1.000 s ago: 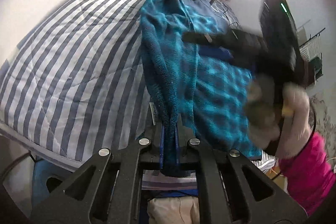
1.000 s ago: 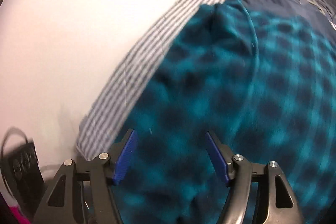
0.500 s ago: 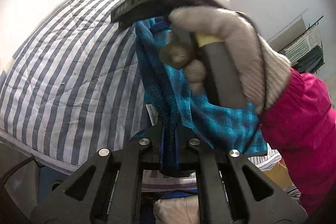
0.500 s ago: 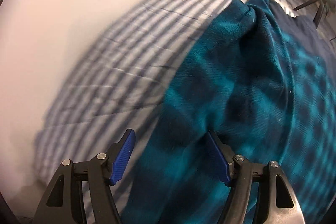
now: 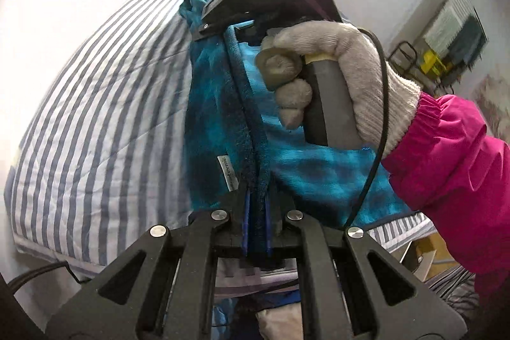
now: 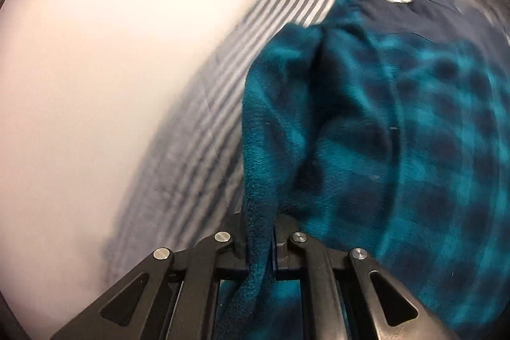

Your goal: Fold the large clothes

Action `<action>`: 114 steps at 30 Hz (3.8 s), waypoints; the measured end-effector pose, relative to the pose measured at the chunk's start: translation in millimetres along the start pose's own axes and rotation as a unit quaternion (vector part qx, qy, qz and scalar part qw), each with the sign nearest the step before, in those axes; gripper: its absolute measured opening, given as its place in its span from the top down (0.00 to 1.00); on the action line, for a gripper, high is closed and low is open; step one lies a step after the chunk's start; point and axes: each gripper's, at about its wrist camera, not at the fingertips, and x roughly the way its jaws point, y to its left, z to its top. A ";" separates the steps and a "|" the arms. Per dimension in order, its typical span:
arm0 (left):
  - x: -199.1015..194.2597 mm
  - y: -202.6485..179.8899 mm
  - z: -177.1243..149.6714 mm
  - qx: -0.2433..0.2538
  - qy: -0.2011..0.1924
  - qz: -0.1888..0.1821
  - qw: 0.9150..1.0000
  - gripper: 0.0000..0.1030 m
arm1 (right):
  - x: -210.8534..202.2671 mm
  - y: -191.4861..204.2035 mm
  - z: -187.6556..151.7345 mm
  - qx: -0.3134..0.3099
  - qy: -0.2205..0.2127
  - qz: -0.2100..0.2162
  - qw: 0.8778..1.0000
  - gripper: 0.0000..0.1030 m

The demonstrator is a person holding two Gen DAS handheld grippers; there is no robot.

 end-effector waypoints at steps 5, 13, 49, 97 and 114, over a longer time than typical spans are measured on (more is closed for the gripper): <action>12.2 -39.9 0.8 0.040 0.003 -0.006 0.999 0.96 | -44.6 -59.9 -16.9 0.071 -0.065 0.059 0.994 0.95; 40.1 -86.6 -3.9 0.082 0.037 -0.014 0.996 0.96 | -57.7 -149.5 -54.3 0.159 -0.066 0.041 0.984 0.95; 57.1 5.3 -9.7 -0.055 0.095 -0.058 0.992 0.95 | -115.8 -52.6 -170.1 -0.020 0.026 -0.042 0.999 0.60; 13.4 -132.6 35.1 0.103 0.008 -0.085 0.991 0.95 | -290.8 -173.4 -221.7 0.030 -0.119 -0.175 0.977 0.51; 51.6 -145.8 33.3 0.079 0.058 -0.099 0.990 0.95 | -409.1 -375.0 -275.1 0.260 -0.170 -0.231 0.922 0.46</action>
